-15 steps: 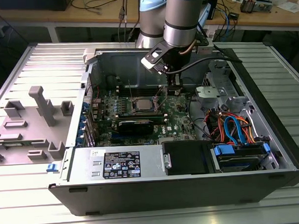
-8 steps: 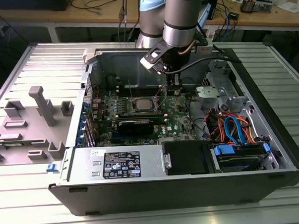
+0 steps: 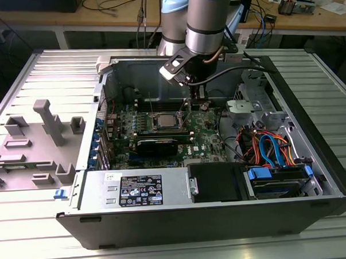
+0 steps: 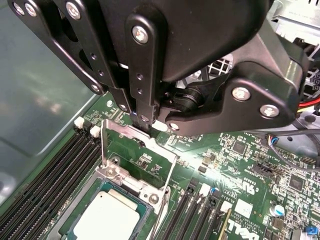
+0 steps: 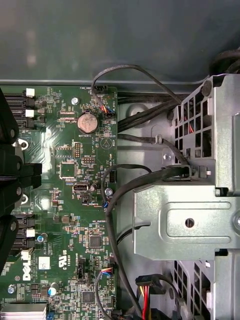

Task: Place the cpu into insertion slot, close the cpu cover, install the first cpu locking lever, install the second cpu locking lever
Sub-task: 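Close the cpu cover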

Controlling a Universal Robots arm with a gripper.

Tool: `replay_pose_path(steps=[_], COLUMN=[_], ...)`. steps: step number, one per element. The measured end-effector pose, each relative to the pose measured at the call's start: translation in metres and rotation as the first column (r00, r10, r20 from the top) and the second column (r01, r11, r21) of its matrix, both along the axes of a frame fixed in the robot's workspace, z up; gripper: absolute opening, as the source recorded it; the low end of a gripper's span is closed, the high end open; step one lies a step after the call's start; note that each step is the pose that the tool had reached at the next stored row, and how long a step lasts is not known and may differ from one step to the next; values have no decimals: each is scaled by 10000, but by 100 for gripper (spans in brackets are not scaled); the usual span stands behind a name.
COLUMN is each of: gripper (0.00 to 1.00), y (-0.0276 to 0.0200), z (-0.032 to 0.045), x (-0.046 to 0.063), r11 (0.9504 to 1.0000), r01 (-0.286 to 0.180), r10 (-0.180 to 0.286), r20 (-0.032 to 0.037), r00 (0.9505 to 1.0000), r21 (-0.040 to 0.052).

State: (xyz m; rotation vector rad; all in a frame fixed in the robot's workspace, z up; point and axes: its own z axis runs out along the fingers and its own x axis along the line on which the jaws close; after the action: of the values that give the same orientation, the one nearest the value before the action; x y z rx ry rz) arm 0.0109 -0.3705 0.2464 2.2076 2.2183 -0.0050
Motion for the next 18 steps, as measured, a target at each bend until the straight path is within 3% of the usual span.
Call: replay_pose_path(steps=[18], gripper=[11], y=[0], z=[0], x=[-53], r11=[10000], r01=[1], r10=[-1], r20=[0], r00=[10000], r21=[0])
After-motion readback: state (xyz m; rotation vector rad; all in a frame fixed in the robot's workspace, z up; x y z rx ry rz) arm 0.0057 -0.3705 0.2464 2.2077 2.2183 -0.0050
